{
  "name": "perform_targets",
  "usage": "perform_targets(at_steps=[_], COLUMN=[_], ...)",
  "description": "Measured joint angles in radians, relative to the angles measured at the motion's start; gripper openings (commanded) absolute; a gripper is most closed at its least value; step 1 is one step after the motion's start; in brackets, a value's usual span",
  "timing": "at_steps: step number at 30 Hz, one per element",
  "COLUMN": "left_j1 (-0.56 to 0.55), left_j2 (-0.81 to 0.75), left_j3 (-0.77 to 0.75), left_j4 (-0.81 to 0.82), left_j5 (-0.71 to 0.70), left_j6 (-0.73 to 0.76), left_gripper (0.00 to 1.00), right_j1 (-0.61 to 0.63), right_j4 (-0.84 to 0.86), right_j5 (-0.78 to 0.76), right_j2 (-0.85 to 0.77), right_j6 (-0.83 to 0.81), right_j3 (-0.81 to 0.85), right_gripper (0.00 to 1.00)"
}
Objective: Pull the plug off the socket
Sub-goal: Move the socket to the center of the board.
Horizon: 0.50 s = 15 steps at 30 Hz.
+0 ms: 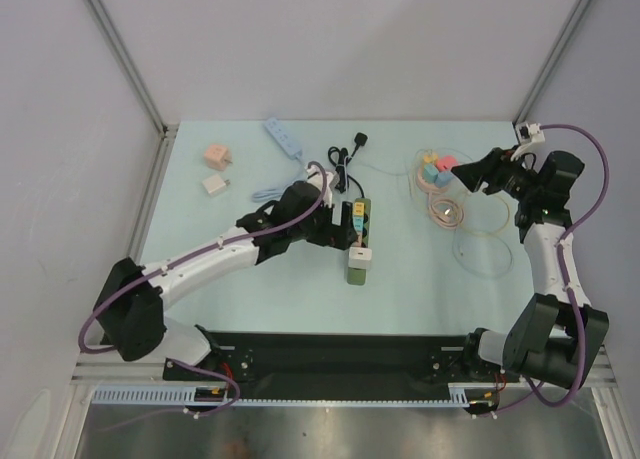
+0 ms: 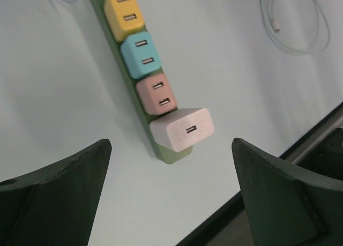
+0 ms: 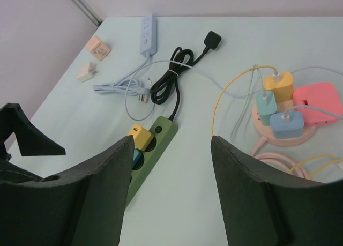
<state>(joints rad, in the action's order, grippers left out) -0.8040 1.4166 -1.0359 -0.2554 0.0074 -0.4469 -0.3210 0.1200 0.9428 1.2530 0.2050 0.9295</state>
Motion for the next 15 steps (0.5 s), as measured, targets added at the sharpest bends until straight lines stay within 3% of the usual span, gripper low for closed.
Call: perform_targets(at_steps=[7, 15], left_j1=[-0.047, -0.135], left_j2=[0.126, 0.297], left_j3=[-0.054, -0.267], left_j4=[-0.035, -0.243], left_j5=[0.039, -0.111], left_j6=[-0.207, -0.336], left_gripper=[1.0, 1.0], right_j1=[0.011, 0.019], right_j4=[0.0, 0.0], right_j5=[-0.004, -0.011], right_j2=[0.006, 0.013], right_j6=[-0.004, -0.005], right_j3=[0.0, 0.0], right_gripper=[0.64, 0.64])
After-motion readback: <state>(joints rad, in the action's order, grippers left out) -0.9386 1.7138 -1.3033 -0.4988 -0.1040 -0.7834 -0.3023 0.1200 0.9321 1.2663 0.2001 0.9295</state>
